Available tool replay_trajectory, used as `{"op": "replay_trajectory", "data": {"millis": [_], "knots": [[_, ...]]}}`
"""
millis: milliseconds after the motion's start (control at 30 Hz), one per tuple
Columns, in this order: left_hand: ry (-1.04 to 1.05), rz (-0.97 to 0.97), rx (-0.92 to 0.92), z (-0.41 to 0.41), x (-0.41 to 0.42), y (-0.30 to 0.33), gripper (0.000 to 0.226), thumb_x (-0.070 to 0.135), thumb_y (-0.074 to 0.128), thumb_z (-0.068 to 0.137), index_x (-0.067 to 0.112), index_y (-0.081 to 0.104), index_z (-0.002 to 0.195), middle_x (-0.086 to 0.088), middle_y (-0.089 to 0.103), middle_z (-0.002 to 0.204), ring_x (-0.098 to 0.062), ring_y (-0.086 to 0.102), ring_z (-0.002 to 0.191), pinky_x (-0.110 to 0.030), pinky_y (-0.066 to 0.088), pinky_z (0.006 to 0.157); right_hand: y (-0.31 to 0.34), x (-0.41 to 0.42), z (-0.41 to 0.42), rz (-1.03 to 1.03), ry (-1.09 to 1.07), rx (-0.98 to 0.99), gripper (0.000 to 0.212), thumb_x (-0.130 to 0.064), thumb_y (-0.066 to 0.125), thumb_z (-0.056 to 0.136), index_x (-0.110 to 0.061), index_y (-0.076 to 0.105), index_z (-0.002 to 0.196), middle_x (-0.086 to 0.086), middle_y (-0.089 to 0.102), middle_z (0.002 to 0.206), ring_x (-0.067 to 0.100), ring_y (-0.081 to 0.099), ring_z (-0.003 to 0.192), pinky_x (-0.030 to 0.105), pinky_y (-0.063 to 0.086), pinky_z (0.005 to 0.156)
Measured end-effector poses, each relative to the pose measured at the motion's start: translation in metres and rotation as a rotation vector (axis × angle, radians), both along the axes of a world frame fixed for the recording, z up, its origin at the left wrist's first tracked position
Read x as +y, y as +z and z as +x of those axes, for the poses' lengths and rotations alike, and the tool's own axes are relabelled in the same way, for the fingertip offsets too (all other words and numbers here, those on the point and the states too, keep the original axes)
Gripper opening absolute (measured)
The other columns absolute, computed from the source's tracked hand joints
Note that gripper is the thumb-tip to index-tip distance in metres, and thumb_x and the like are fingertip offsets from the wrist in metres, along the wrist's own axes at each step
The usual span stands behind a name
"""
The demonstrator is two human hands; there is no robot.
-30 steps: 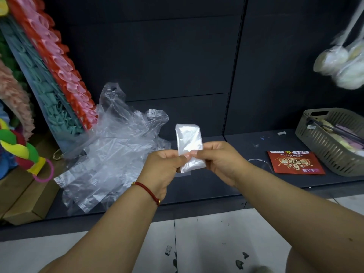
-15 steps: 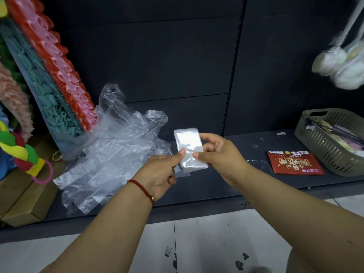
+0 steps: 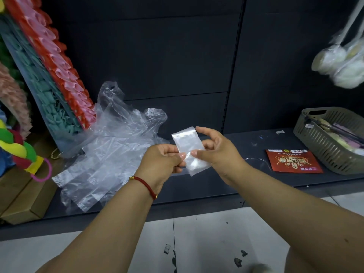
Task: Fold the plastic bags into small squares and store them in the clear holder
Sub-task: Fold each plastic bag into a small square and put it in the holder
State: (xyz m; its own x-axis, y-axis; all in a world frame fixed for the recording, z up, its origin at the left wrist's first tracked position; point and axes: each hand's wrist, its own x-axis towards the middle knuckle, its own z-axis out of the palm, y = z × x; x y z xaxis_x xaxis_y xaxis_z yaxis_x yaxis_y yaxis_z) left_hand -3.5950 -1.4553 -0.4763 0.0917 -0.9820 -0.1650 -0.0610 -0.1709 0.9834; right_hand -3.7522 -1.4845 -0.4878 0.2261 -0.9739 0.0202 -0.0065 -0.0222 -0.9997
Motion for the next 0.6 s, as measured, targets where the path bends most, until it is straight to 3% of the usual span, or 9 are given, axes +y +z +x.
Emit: {"op": "replay_trajectory", "data": {"millis": [133,267,367,433,600], "knots": [[-0.011,-0.021,0.006,-0.0015,0.001,0.0015,0.012,-0.004,0.062,0.091,0.008,0.061,0.093,-0.001,0.067,0.069,-0.003,0.061,0.052,-0.017,0.051,0.053,-0.0001,0.0016,0.0008,0.027,-0.025,-0.09,0.062,0.003,0.072,0.082,-0.021,0.049,0.135,0.0,0.072,0.082,0.015,0.07,0.08,0.019,0.053,0.071],[0.049,0.09,0.166,-0.0039,-0.0015,-0.0007,0.026,0.001,0.064,0.09,-0.001,0.057,0.116,-0.01,0.065,0.086,-0.005,0.059,0.056,-0.017,0.046,0.05,-0.0015,0.0015,0.0025,0.001,-0.053,-0.091,0.061,0.003,0.071,0.082,-0.022,0.05,0.133,-0.002,0.072,0.08,0.014,0.069,0.082,0.022,0.052,0.076],[0.014,0.22,0.387,-0.0053,0.0002,0.0041,0.011,0.011,0.066,0.09,0.001,0.067,0.094,-0.005,0.059,0.073,-0.005,0.049,0.051,-0.013,0.04,0.045,-0.0013,0.0027,0.0033,-0.036,-0.047,-0.061,0.061,0.002,0.072,0.082,-0.023,0.05,0.133,-0.001,0.071,0.08,0.013,0.069,0.082,0.021,0.053,0.075],[0.0,0.259,0.501,-0.0048,0.001,0.0076,0.008,0.013,0.065,0.09,0.005,0.068,0.091,-0.003,0.059,0.074,-0.003,0.048,0.05,-0.011,0.04,0.043,-0.0014,0.0042,0.0043,-0.057,-0.035,-0.042,0.061,0.002,0.073,0.082,-0.023,0.05,0.132,-0.002,0.07,0.079,0.01,0.068,0.079,0.021,0.052,0.073],[0.082,0.242,0.57,-0.0032,0.0003,0.0085,0.008,0.004,0.062,0.091,0.0,0.063,0.084,-0.003,0.064,0.062,-0.004,0.059,0.05,-0.012,0.05,0.048,-0.0035,0.0046,0.0042,-0.075,-0.032,-0.003,0.06,-0.003,0.077,0.079,-0.027,0.051,0.128,0.011,0.07,0.087,0.012,0.066,0.081,0.025,0.055,0.081]]}}
